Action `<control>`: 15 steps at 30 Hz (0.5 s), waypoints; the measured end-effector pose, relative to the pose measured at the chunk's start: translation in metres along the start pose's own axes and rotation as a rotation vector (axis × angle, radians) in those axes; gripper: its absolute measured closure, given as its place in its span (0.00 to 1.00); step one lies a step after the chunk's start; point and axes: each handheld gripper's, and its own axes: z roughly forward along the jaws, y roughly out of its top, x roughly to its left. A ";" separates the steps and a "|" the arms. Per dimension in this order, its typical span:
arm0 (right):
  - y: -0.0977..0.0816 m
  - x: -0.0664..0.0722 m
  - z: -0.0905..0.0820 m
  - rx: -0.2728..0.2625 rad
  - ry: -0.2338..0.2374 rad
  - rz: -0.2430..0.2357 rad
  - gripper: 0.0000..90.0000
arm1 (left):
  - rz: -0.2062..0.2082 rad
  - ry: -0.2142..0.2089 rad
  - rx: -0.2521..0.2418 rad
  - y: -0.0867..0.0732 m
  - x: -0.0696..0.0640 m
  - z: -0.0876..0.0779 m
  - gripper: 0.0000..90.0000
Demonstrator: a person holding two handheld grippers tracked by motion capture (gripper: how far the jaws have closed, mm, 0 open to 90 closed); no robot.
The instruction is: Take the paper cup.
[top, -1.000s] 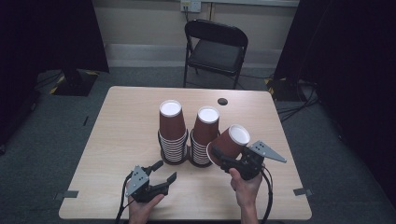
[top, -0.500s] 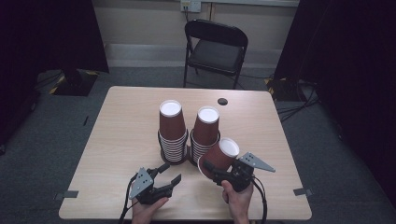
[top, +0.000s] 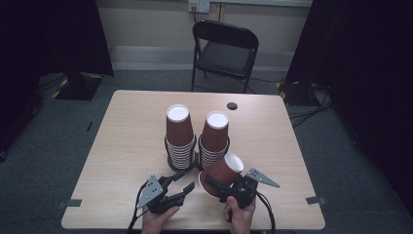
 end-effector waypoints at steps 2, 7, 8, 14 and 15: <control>-0.003 0.000 0.000 -0.002 0.015 0.026 0.15 | 0.013 -0.013 -0.003 0.000 -0.001 0.002 0.51; -0.008 -0.001 0.002 0.003 0.050 0.068 0.15 | 0.021 -0.046 -0.018 0.001 -0.003 0.008 0.54; -0.010 -0.001 0.002 0.008 0.057 0.080 0.15 | 0.020 -0.051 -0.019 0.002 -0.004 0.009 0.55; -0.016 0.000 0.004 0.017 0.103 0.123 0.15 | 0.055 -0.058 -0.029 0.003 -0.007 0.015 0.59; -0.016 0.001 0.004 0.019 0.109 0.127 0.15 | 0.056 -0.058 -0.034 0.003 -0.008 0.017 0.60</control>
